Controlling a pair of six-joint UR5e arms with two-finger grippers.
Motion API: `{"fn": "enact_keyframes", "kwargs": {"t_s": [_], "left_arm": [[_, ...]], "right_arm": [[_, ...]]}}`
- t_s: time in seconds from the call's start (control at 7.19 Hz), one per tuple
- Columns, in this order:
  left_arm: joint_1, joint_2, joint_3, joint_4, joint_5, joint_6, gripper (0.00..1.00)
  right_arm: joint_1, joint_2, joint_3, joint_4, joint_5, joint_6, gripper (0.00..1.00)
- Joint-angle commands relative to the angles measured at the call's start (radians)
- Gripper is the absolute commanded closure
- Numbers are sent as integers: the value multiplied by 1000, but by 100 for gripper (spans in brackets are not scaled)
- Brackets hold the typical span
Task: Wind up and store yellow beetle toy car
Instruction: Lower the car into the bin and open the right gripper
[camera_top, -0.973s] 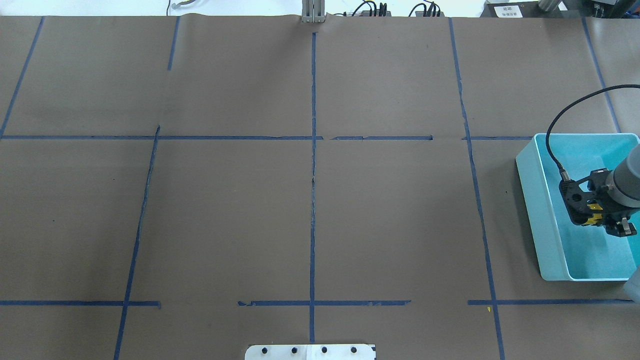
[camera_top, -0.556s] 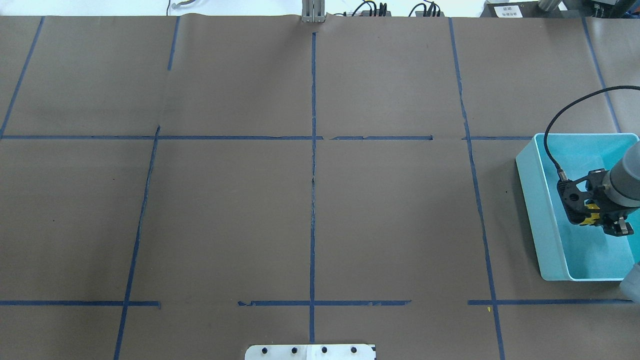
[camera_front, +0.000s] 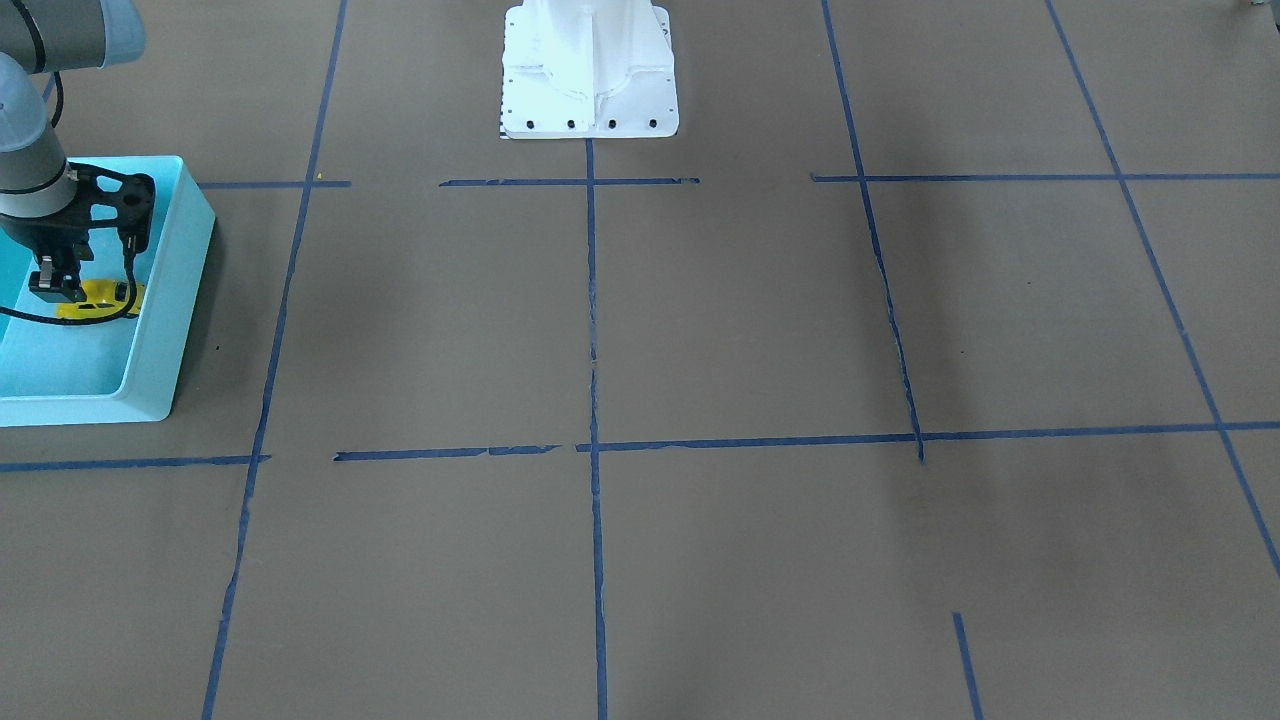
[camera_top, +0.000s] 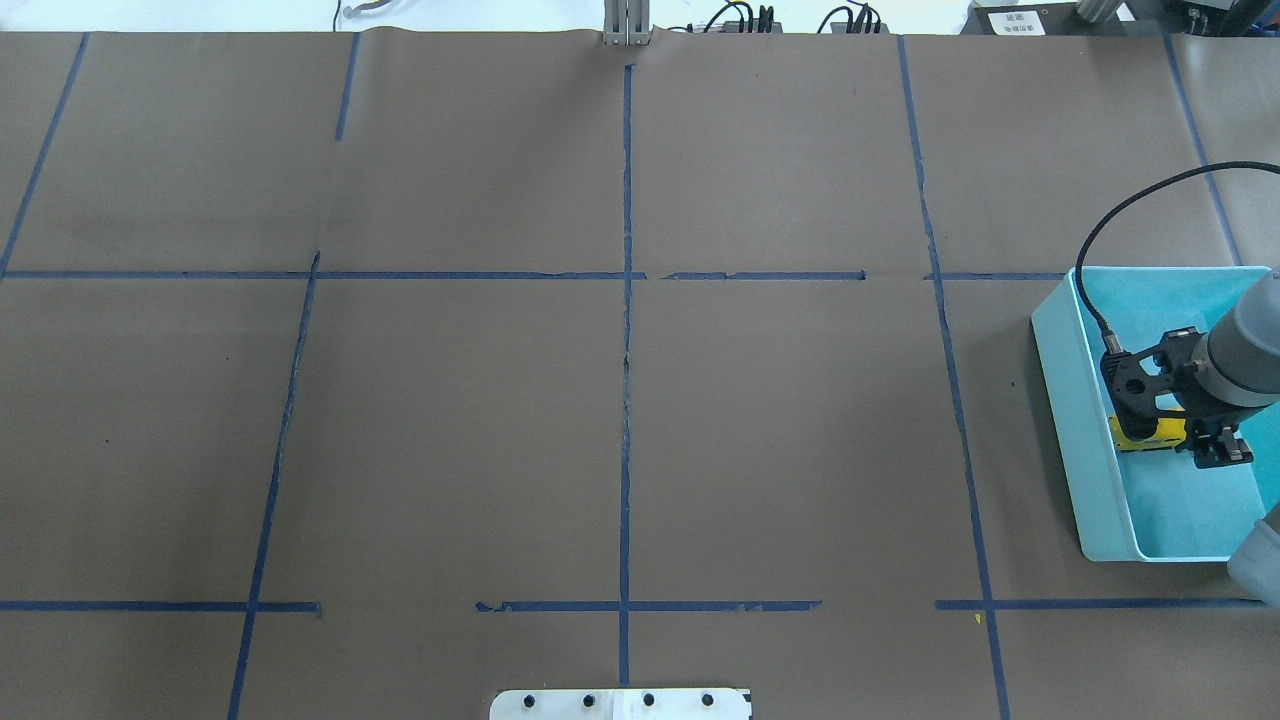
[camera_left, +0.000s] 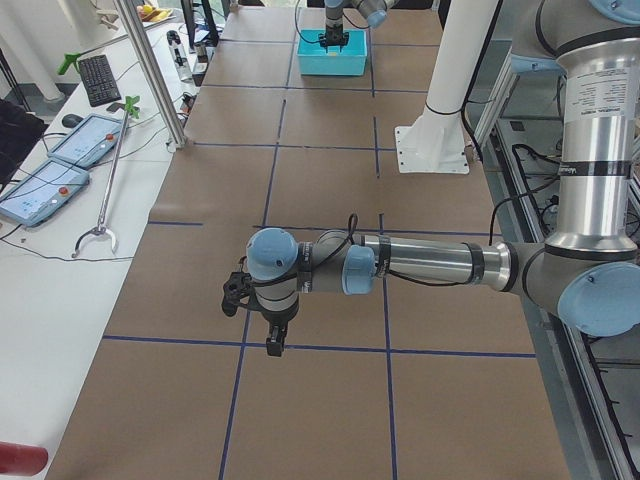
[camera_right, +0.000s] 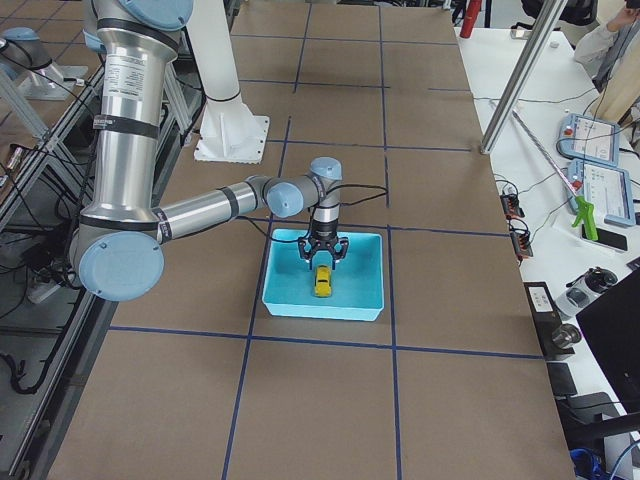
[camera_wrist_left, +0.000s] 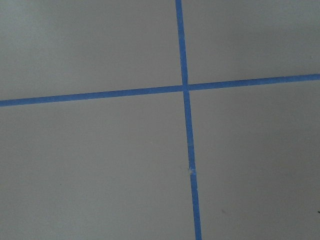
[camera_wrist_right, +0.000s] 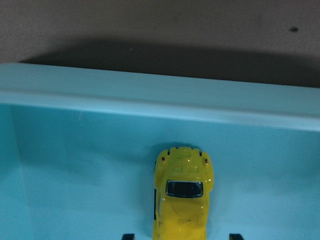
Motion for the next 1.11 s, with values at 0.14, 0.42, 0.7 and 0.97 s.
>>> {"fn": "enact_keyframes", "kwargs": {"t_s": [0.14,0.42,0.7,0.97], "left_arm": [[0,0,-2,0,-1,0,0],[0,0,-4,2,-1,0,0],[0,0,-5,2,-1,0,0],[0,0,-5,2,-1,0,0]], "right_arm": [[120,6,10,-14,133,-9,0],[366,18,-30,-91,287,-9,0],[587,149,-63,-326,301,-4,0],[741,149,-88,-354,301,57,0]]}}
